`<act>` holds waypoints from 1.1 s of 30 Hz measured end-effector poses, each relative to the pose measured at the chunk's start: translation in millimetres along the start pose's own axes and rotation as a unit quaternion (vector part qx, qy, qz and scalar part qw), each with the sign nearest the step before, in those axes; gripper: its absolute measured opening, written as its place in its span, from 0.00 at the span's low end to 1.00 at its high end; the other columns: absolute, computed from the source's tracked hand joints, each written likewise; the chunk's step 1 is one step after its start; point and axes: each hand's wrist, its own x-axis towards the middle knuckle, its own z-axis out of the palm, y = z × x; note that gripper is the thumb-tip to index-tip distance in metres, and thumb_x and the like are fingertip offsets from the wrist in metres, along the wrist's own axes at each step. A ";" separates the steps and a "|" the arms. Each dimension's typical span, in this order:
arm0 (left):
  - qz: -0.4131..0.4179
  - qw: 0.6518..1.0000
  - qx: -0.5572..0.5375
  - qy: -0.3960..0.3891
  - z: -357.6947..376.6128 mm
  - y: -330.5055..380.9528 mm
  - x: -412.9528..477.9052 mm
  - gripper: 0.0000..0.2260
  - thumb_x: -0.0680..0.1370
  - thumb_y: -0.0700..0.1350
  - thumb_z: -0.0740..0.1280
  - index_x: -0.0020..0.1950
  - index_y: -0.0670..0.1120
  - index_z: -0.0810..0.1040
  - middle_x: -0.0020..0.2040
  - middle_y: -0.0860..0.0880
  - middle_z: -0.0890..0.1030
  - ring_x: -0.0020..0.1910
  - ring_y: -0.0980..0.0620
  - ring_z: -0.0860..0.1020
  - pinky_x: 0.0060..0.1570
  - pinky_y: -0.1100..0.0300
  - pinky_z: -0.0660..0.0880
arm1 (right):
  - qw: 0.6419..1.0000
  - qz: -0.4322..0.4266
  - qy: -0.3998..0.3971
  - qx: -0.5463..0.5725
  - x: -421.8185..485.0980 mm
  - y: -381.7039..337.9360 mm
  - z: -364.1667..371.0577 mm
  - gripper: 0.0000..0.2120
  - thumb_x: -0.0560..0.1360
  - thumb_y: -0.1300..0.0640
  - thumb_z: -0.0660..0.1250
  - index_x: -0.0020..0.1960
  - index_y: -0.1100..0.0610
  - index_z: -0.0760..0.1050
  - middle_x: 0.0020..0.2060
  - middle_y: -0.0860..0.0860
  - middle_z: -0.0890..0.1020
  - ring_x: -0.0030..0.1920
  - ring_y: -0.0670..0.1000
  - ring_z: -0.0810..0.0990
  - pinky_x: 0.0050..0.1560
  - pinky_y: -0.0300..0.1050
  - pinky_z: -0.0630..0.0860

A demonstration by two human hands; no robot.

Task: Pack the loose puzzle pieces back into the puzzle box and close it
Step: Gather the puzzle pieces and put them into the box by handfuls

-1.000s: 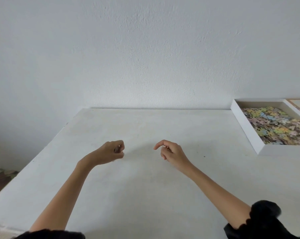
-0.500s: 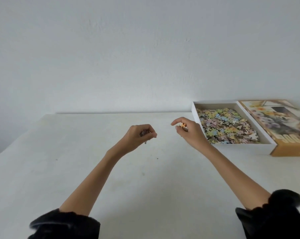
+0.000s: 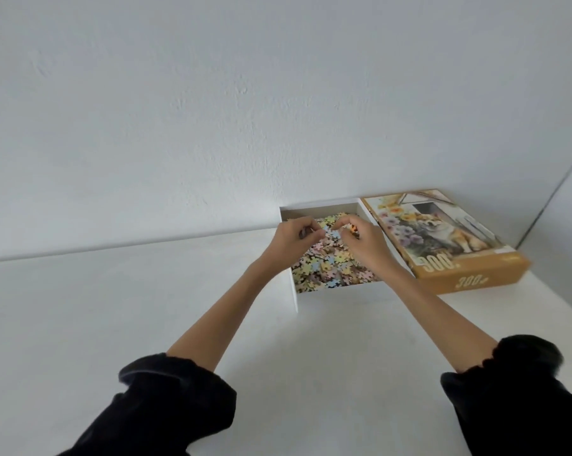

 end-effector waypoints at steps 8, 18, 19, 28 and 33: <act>0.012 0.998 0.042 -0.054 43.3 -14.9 15.2 0.12 0.77 0.47 0.63 0.58 0.45 0.78 0.58 0.47 0.79 0.59 0.52 0.74 0.59 0.57 0.69 | 0.998 0.002 -0.039 -0.056 14.8 40.8 -3.1 0.11 0.78 0.57 0.59 0.52 0.54 0.79 0.50 0.51 0.81 0.54 0.52 0.77 0.54 0.48 0.73; -0.135 0.922 0.320 -0.172 70.9 -40.6 30.6 0.28 0.81 0.54 0.50 0.76 0.45 0.44 0.75 0.39 0.38 0.74 0.38 0.36 0.70 0.38 0.40 | 0.914 0.024 -0.229 -0.334 43.5 58.8 17.4 0.25 0.80 0.49 0.50 0.75 0.52 0.50 0.76 0.54 0.45 0.75 0.58 0.42 0.73 0.58 0.43; -0.132 0.924 0.323 -0.158 71.2 -43.4 36.0 0.27 0.81 0.53 0.49 0.76 0.44 0.44 0.75 0.39 0.37 0.74 0.38 0.36 0.70 0.38 0.40 | 0.915 0.020 -0.224 -0.336 50.0 60.8 17.9 0.25 0.80 0.50 0.50 0.75 0.52 0.49 0.76 0.55 0.45 0.75 0.58 0.42 0.73 0.57 0.44; -0.153 0.936 0.305 -0.093 67.2 -55.5 67.5 0.26 0.82 0.52 0.47 0.76 0.44 0.45 0.76 0.40 0.40 0.75 0.39 0.40 0.72 0.43 0.42 | 0.939 0.000 -0.144 -0.312 70.7 76.0 24.7 0.23 0.81 0.55 0.49 0.74 0.59 0.52 0.75 0.57 0.50 0.75 0.57 0.46 0.73 0.50 0.44; -0.109 0.931 0.331 -0.107 65.8 -55.5 62.8 0.22 0.81 0.51 0.49 0.74 0.45 0.58 0.77 0.43 0.52 0.76 0.42 0.48 0.71 0.40 0.47 | 0.940 -0.021 -0.177 -0.290 66.5 74.4 19.7 0.20 0.81 0.53 0.51 0.71 0.57 0.63 0.73 0.54 0.61 0.74 0.54 0.56 0.73 0.52 0.51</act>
